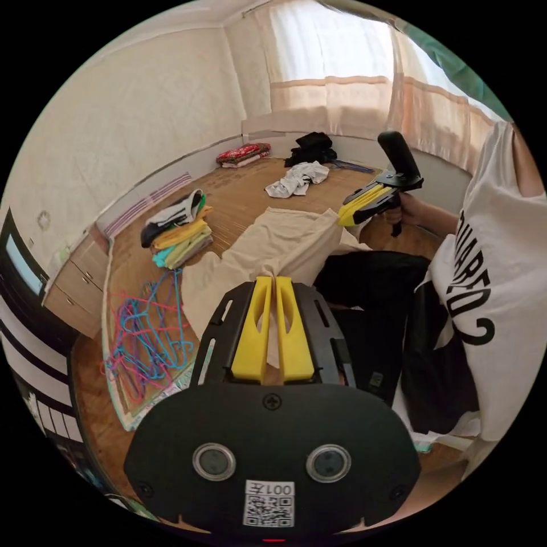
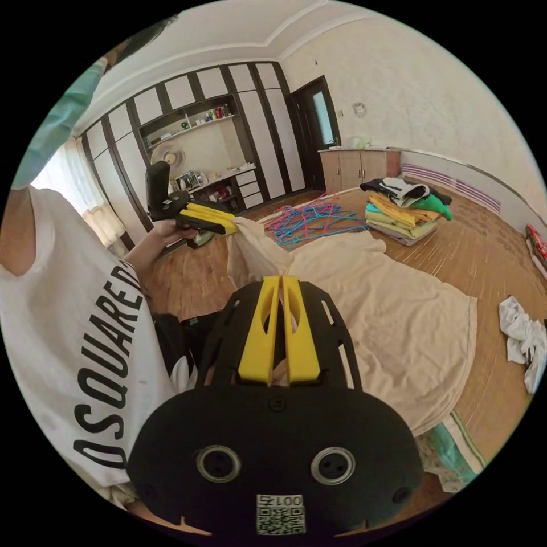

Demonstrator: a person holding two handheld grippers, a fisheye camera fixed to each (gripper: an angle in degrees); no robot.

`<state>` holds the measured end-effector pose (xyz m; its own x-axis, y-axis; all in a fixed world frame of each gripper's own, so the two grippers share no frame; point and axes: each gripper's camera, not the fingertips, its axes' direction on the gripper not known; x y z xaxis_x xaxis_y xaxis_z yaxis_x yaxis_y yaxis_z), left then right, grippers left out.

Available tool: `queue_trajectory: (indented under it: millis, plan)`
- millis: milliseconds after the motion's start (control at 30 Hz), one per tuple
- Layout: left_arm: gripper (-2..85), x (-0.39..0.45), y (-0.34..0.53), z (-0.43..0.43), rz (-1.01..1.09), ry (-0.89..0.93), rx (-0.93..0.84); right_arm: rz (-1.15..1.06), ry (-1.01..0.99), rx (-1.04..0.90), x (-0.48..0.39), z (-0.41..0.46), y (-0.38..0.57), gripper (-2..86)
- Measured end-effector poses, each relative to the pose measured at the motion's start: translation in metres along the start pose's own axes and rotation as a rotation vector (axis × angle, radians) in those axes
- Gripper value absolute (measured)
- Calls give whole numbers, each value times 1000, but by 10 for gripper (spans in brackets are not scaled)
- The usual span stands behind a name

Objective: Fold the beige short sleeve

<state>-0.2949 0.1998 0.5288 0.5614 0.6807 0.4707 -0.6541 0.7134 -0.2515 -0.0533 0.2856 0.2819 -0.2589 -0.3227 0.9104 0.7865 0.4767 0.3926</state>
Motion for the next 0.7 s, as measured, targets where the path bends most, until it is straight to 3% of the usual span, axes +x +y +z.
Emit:
queue_trajectory:
  millis: [167, 400, 600, 700]
  plan:
    - [-5, -37, -51, 9, 96, -120, 11, -106, 99, 36, 19, 2, -58, 8]
    - [-8, -146, -125, 135, 245, -251, -226, 11, 240, 26, 123, 98, -151, 8]
    - [-10, -244, -135, 293, 82, -51, -405, 224, 235, -253, 228, 245, -170, 8]
    - [-10, -257, -132, 345, 66, -25, -439, 266, 245, -263, 249, 272, -163, 8]
